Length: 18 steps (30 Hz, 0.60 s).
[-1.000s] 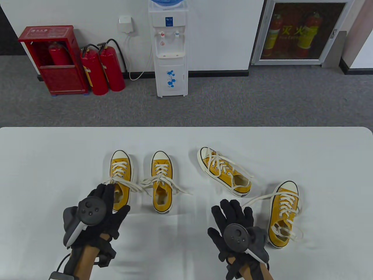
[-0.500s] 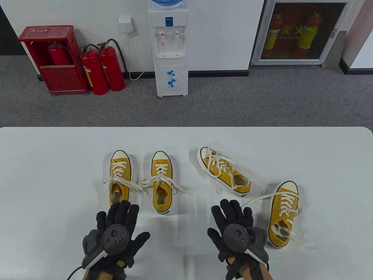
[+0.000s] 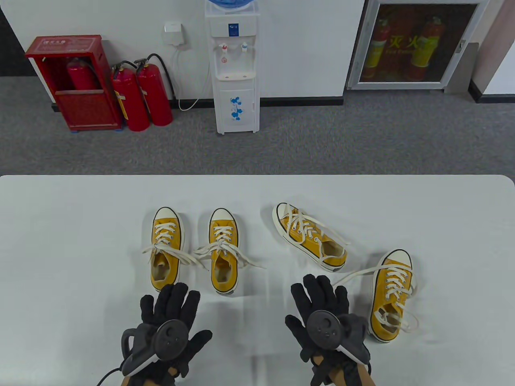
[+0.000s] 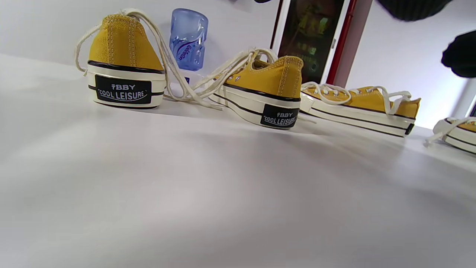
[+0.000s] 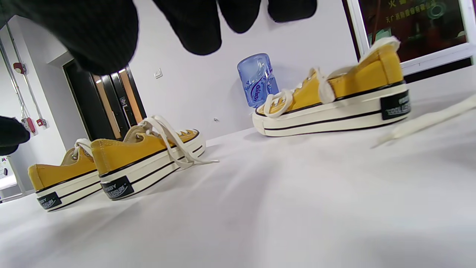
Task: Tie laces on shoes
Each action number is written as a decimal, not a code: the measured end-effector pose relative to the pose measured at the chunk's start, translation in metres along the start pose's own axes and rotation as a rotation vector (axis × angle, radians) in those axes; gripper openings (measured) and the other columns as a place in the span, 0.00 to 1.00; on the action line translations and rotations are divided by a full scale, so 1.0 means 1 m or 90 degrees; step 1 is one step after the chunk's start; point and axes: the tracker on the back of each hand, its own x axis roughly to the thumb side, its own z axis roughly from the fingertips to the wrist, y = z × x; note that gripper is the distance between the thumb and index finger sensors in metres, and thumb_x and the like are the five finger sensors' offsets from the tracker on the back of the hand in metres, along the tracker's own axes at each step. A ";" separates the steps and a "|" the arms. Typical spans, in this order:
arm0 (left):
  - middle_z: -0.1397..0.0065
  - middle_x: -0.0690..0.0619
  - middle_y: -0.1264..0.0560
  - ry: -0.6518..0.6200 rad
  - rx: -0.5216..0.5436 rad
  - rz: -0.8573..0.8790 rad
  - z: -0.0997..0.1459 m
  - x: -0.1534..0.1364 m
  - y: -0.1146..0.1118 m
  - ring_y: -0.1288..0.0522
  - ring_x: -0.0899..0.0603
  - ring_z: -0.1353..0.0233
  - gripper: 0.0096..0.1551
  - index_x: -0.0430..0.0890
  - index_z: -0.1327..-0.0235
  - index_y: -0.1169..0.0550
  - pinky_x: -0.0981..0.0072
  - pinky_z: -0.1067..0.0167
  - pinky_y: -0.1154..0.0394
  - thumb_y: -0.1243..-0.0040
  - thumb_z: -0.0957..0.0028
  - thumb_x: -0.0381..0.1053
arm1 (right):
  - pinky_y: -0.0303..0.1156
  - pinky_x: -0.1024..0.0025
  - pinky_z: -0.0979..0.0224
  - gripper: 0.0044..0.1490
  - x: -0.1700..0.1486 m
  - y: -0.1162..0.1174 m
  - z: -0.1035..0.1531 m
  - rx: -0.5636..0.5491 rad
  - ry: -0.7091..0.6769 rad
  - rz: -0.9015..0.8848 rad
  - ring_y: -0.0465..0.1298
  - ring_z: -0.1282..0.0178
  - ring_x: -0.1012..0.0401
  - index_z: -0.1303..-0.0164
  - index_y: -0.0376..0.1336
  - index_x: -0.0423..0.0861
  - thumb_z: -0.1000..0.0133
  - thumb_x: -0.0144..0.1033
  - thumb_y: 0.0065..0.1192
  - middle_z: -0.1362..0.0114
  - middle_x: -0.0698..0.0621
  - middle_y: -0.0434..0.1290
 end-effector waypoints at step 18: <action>0.10 0.47 0.65 -0.018 -0.019 -0.011 -0.002 0.011 -0.003 0.66 0.31 0.11 0.56 0.56 0.15 0.55 0.19 0.27 0.70 0.53 0.52 0.78 | 0.39 0.31 0.19 0.53 -0.021 -0.040 -0.057 0.004 0.290 0.066 0.44 0.11 0.41 0.17 0.49 0.52 0.50 0.58 0.65 0.13 0.50 0.37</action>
